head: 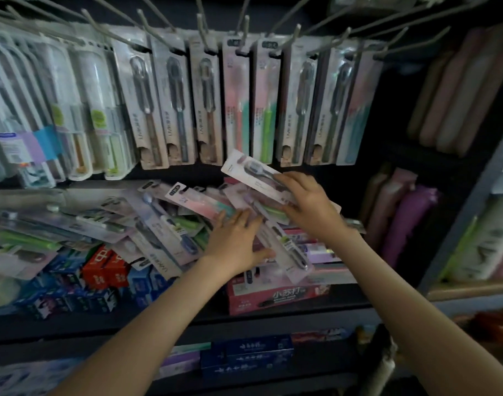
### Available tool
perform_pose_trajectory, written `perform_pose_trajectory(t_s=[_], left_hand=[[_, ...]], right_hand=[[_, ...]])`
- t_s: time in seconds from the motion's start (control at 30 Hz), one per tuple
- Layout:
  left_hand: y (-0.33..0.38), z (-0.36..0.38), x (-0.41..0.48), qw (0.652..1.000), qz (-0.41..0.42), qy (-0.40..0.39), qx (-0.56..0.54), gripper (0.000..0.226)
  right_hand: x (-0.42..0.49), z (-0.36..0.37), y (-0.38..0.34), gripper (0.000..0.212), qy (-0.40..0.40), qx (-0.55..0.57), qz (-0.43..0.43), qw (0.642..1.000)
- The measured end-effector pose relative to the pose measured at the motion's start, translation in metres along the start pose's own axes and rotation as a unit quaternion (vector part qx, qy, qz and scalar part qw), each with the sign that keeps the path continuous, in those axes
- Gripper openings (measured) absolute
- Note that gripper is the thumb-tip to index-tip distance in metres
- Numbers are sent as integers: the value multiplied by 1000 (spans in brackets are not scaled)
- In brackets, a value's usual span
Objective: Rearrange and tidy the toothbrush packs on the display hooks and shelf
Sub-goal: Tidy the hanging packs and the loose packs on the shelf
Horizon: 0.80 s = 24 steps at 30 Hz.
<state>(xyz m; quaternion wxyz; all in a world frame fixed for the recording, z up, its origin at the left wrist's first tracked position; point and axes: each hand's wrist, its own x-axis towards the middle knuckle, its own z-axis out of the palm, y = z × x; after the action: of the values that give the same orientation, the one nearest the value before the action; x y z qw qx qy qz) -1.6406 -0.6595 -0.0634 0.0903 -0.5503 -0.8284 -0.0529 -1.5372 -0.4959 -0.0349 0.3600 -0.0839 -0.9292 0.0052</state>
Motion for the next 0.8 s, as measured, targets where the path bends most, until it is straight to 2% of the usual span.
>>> perform_pose_trajectory(t_s=[0.17,0.27,0.4,0.47,0.6,0.8], left_hand=[[13,-6,17,994,-105,2,-25,83],[17,-4,23,991,-131,3,-18,83],[26,-3,20,995,-60,72,-37,68],[28,-3,17,996,-32,70,-41,65],[25,-4,12,997,-31,52,-44,69],[20,-10,4,995,-32,68,-58,71]], right_hand=[[-20,-3,5,60,9,-16,32,999],[-25,-3,6,63,21,3,68,997],[-30,-3,4,65,22,36,116,992],[-33,-2,2,65,23,48,130,990],[-36,2,-5,65,16,54,138,989],[-28,6,-20,62,22,57,120,991]])
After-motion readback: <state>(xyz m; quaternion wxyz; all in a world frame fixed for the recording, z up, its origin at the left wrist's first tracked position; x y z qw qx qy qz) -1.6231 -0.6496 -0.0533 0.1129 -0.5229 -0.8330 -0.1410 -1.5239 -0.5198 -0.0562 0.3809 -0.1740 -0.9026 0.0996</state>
